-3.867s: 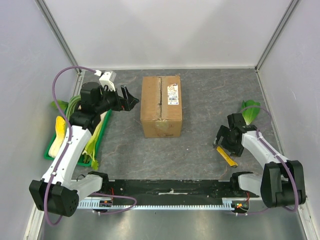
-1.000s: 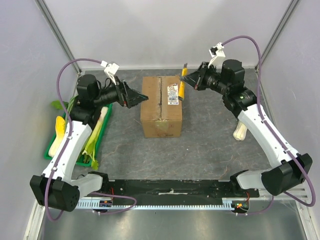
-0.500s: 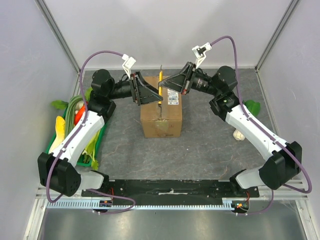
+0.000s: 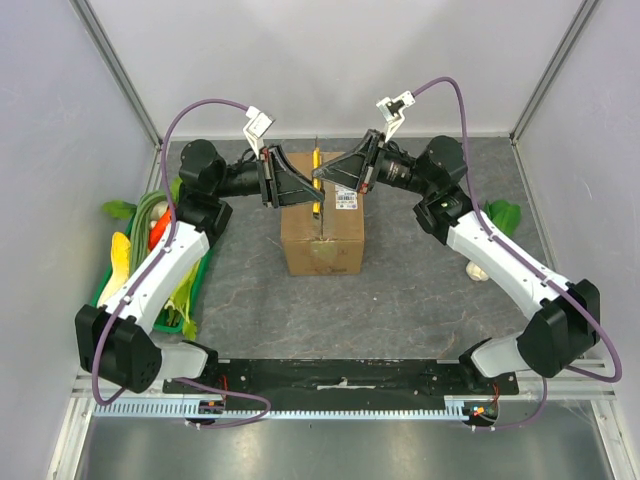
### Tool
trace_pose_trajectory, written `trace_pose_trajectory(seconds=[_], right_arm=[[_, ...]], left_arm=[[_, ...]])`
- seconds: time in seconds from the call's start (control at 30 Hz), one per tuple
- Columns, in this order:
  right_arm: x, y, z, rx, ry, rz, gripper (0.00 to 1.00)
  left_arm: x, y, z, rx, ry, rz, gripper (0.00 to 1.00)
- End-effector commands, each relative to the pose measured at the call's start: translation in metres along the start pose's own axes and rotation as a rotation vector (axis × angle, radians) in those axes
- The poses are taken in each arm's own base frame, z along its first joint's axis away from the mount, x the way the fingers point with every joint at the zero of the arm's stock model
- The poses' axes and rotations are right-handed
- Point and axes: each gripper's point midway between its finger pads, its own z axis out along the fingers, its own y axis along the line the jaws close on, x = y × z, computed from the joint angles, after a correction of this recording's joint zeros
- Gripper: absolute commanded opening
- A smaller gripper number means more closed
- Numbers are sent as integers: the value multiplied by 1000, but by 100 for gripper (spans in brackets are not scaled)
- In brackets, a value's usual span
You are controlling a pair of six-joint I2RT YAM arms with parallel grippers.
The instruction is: Unpack the express box
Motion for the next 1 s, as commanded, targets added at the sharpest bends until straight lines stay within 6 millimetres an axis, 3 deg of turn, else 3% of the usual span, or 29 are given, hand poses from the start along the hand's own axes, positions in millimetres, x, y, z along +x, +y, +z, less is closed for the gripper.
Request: trace_pose_trajectory(seconds=[0.0, 0.03, 0.1, 0.13, 0.17, 0.23, 0.27, 0.33, 0.4, 0.5, 0.67, 0.73, 0.77, 0.83, 0.97], right_arm=[[0, 18, 2, -38, 17, -47, 0], [3, 13, 1, -3, 32, -32, 0], [-3, 4, 1, 67, 13, -51, 23], [1, -5, -3, 128, 34, -63, 41], [-9, -14, -5, 203, -8, -86, 61], [-10, -25, -14, 294, -14, -115, 78], [-19, -36, -20, 376, -58, -134, 80], [-25, -42, -32, 456, -87, -175, 83], [-21, -51, -39, 533, -104, -214, 85], [-14, -45, -37, 567, -93, -317, 84], [20, -31, -12, 531, 8, -414, 73], [33, -42, -5, 579, 65, -451, 68], [36, -36, 3, 571, 75, -460, 67], [46, -52, 7, 636, 111, -474, 65], [43, -66, 7, 729, 74, -498, 63]], left_arm=[[-15, -6, 1, -5, -38, 25, 21], [-15, -4, 2, -10, -38, 24, 19], [-16, 3, 2, -45, -42, 15, 15], [-16, 7, 2, -68, -41, 2, 12], [-15, 12, 1, -102, -32, -33, 8], [-19, 28, -1, -199, -59, -24, 4], [-17, 35, -5, -275, -58, -80, 4], [-32, 60, -16, -466, -144, -81, 2], [-41, 80, -34, -652, -233, -143, 2], [-50, 88, -48, -757, -332, -200, 2], [-54, 94, -57, -823, -392, -264, 2], [-53, 93, -58, -832, -398, -281, 2], [-55, 91, -59, -832, -404, -281, 2], [-54, 89, -60, -831, -403, -286, 2], [-54, 83, -62, -831, -410, -284, 2]])
